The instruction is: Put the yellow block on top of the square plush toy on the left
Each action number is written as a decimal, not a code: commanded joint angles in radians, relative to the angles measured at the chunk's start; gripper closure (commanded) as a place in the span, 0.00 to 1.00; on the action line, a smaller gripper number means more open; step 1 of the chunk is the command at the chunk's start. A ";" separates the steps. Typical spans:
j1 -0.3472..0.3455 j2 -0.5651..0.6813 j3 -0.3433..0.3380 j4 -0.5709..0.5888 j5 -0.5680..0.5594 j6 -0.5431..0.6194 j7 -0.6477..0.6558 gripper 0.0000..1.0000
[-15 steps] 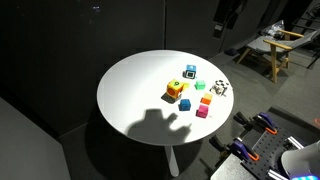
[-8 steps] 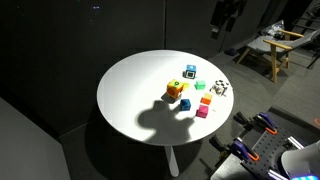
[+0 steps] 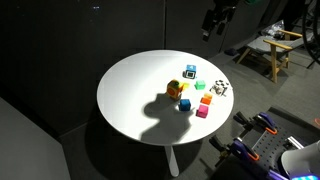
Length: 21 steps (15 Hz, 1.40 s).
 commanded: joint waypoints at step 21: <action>-0.065 0.378 -0.085 0.165 0.016 0.133 -0.006 0.00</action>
